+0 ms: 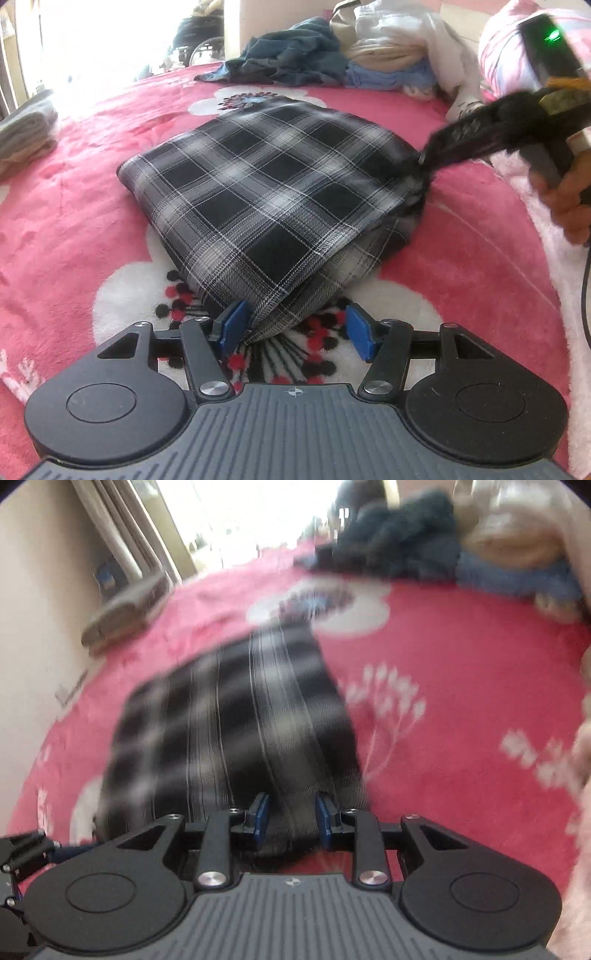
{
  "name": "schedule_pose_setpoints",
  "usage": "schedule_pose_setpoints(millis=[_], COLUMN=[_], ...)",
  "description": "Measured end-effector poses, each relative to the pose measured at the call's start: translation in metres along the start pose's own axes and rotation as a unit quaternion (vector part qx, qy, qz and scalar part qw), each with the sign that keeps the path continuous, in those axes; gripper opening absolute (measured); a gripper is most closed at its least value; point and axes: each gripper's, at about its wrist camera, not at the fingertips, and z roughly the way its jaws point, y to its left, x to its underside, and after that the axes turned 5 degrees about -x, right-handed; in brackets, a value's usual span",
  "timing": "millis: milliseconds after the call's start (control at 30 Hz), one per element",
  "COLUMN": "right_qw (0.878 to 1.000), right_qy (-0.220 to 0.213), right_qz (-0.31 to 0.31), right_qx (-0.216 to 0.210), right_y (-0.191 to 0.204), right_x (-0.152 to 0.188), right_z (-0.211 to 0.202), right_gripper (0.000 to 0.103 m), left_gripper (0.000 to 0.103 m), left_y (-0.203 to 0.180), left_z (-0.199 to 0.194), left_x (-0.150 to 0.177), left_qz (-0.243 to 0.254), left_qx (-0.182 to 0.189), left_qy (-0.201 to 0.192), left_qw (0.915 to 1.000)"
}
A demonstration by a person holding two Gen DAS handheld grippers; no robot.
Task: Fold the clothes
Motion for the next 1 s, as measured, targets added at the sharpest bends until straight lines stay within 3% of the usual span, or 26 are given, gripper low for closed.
schedule_pose_setpoints(millis=[100, 200, 267, 333, 400, 667, 767, 867, 1000], right_qw=[0.998, 0.996, 0.997, 0.999, 0.999, 0.997, 0.997, 0.998, 0.999], right_qy=[-0.060, -0.079, -0.066, -0.017, 0.004, -0.056, -0.043, 0.015, -0.003], right_qz=[-0.008, -0.025, -0.030, -0.036, -0.022, -0.051, -0.061, -0.061, 0.019], right_qx=[-0.021, -0.025, -0.027, 0.004, 0.023, -0.012, -0.029, -0.004, -0.033], right_y=[0.005, 0.010, 0.007, -0.001, -0.008, 0.014, 0.015, 0.005, -0.015], right_x=[-0.014, -0.031, -0.033, -0.024, -0.015, -0.063, -0.076, -0.065, -0.062], right_z=[-0.022, -0.017, -0.003, 0.026, 0.040, 0.007, 0.035, 0.087, 0.080], right_gripper=[0.030, 0.030, 0.030, 0.028, 0.029, 0.029, 0.029, 0.029, 0.030], left_gripper=[0.058, 0.059, 0.059, 0.059, 0.059, 0.060, 0.060, 0.060, 0.060], left_y=[0.003, 0.002, -0.001, -0.003, -0.005, -0.008, -0.009, -0.007, -0.003], left_z=[0.000, 0.005, 0.006, 0.008, 0.009, 0.011, 0.011, 0.010, 0.006], left_x=[0.000, -0.003, -0.004, -0.006, -0.007, -0.007, -0.007, -0.006, -0.006], left_qz=[-0.010, -0.012, -0.007, -0.003, -0.001, 0.011, 0.013, 0.011, 0.002], left_qx=[0.001, -0.003, -0.007, -0.011, -0.013, -0.021, -0.023, -0.022, -0.017], left_qy=[0.006, 0.014, 0.018, 0.021, 0.023, 0.029, 0.030, 0.029, 0.024], left_qw=[0.9999, 0.9998, 0.9998, 0.9997, 0.9996, 0.9993, 0.9992, 0.9993, 0.9996])
